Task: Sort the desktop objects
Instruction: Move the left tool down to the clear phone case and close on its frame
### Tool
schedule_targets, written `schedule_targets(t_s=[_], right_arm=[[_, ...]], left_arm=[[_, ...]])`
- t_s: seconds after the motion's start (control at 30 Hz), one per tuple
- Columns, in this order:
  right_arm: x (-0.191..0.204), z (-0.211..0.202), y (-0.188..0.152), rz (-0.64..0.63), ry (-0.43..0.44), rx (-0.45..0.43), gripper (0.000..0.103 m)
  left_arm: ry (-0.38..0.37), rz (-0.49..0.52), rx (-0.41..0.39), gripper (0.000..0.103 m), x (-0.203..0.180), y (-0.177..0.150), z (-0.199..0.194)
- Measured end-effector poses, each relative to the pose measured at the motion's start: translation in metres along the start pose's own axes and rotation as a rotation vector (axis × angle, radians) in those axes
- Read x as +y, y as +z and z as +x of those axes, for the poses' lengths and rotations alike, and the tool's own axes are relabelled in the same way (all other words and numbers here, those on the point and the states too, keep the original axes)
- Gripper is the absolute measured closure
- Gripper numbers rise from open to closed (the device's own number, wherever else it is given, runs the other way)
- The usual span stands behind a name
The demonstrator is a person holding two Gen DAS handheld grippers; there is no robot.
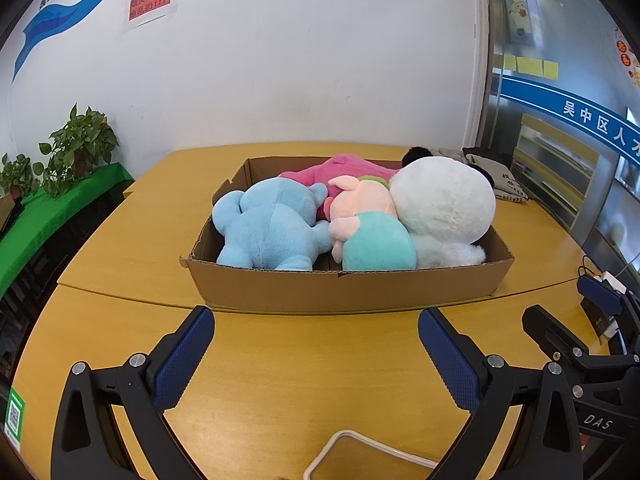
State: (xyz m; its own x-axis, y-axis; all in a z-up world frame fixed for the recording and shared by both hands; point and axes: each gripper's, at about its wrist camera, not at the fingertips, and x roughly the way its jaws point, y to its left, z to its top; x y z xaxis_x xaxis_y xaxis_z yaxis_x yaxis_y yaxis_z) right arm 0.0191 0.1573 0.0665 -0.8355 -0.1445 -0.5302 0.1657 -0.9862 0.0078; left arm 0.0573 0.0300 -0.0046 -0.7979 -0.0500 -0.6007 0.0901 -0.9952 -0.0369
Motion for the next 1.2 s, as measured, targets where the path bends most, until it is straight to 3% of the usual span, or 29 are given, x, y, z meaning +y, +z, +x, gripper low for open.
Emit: schedule_targets(t_s=[0.5,0.7,0.97,1.1,1.13,1.2], right_arm=[[0.005,0.002,-0.006,-0.009,0.023,0.026,0.000],[0.016,0.009,-0.048,-0.034,0.096,0.169,0.000],[0.030,0.025,-0.124,-0.012,0.134,0.420,0.000],[0.035,0.029,-0.144,0.012,0.090,0.480,0.000],[0.037,0.028,-0.145,0.006,0.068,0.481,0.000],[0.039,0.027,-0.146,-0.002,0.046,0.488,0.000]], left_arm=[[-0.029,0.018,0.038,0.000,0.002,-0.009,0.005],[-0.054,0.081,0.139,0.000,0.015,-0.039,0.020],[-0.130,0.208,0.348,0.000,0.021,-0.093,0.058],[-0.142,0.223,0.399,0.001,0.020,-0.105,0.070],[-0.149,0.220,0.404,0.004,0.021,-0.107,0.070],[-0.171,0.216,0.418,0.019,0.021,-0.110,0.071]])
